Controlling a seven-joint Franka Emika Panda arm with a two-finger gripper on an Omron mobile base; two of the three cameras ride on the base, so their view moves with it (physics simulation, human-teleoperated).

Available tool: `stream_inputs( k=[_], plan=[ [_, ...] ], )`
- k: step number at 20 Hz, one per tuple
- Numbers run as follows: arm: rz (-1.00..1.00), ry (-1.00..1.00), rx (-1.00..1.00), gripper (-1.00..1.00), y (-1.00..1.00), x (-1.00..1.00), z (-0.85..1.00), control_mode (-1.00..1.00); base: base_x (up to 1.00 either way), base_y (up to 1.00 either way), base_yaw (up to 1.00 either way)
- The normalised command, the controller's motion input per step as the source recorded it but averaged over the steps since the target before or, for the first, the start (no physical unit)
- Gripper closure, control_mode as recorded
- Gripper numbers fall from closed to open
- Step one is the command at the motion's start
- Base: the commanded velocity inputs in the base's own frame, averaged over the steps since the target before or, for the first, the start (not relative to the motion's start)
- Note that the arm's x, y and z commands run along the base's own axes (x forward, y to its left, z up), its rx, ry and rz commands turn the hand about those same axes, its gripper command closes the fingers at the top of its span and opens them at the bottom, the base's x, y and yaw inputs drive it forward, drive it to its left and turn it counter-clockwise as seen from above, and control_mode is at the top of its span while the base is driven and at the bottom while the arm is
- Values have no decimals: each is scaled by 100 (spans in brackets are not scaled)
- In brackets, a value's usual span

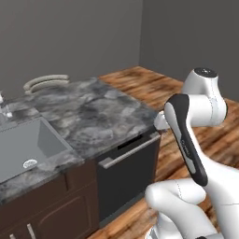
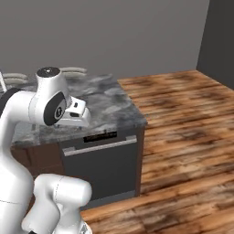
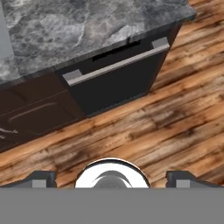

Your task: Navigate to the dishwasher.

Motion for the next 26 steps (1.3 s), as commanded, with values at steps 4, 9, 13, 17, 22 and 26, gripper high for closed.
stream_inputs(
  k=[4,9,13,17,22,26],
  plan=[
    [0,0,0,-100,0,0,0,100,100,-5,13],
    [0,0,0,-100,0,0,0,100,100,-4,20],
    [0,0,0,-100,0,0,0,100,91,-18,23],
    [0,0,0,-100,0,0,0,100,84,-24,26],
    [0,0,0,-100,0,0,0,100,78,-27,35],
    [0,0,0,-100,0,0,0,100,76,-25,38]
  ],
)
